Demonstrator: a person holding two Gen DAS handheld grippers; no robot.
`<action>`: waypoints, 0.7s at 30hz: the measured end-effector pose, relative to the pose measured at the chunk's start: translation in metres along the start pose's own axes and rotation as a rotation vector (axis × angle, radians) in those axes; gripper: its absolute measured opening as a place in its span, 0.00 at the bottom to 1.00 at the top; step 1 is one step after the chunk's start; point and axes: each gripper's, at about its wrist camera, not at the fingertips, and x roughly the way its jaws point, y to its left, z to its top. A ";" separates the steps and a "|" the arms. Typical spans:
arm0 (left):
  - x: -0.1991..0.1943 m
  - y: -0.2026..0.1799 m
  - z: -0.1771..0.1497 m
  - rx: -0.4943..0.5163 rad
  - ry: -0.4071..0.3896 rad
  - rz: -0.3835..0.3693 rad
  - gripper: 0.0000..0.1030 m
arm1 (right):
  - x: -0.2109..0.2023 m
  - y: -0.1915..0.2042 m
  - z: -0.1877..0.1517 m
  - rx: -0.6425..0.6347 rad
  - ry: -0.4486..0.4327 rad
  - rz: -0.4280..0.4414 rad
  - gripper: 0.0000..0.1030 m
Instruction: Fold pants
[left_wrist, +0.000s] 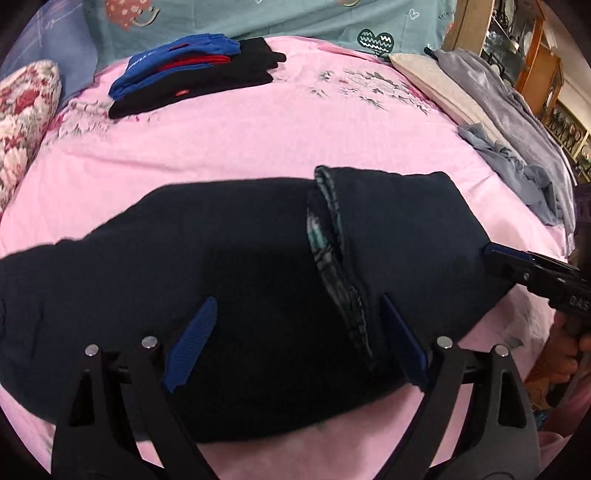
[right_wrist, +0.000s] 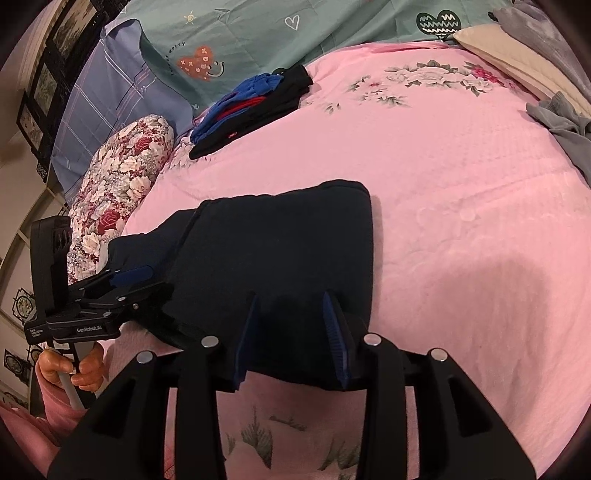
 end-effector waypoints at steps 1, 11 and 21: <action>-0.004 0.003 -0.002 -0.005 -0.005 0.010 0.87 | 0.000 0.000 0.000 0.002 -0.002 0.001 0.37; -0.102 0.120 -0.033 -0.280 -0.137 0.289 0.87 | -0.016 0.024 0.008 -0.059 -0.125 0.048 0.45; -0.138 0.238 -0.095 -0.807 -0.115 0.348 0.87 | 0.011 0.065 0.014 -0.173 -0.095 0.124 0.51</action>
